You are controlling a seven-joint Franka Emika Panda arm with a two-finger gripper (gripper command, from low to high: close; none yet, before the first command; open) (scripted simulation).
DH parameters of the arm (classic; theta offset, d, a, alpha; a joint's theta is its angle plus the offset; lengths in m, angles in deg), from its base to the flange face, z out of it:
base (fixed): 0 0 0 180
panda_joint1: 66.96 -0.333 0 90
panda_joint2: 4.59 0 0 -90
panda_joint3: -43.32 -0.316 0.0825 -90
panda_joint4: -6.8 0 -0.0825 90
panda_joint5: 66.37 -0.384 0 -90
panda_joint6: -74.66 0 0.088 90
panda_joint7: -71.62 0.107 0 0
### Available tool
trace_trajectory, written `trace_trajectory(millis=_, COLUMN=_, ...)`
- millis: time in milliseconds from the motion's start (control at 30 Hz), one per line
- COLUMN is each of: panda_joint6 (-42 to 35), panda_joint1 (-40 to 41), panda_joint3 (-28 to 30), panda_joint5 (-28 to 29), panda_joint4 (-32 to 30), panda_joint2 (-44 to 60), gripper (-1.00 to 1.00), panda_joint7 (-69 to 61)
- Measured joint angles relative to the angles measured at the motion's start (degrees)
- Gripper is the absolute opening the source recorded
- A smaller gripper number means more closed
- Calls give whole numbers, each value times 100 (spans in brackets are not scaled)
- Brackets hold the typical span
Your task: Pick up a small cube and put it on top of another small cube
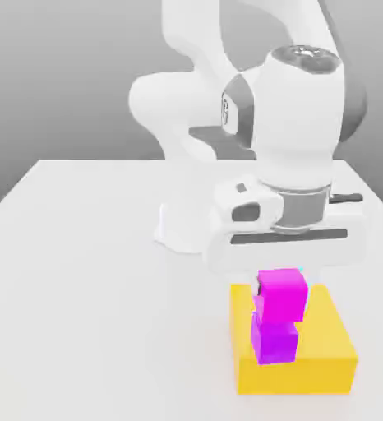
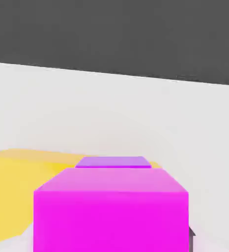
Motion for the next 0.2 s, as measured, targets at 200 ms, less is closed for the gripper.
trace_trajectory(millis=200, panda_joint6=-17, panda_joint1=-20, panda_joint3=10, panda_joint5=18, panda_joint4=3, panda_joint2=-13, gripper=100, panda_joint7=12)
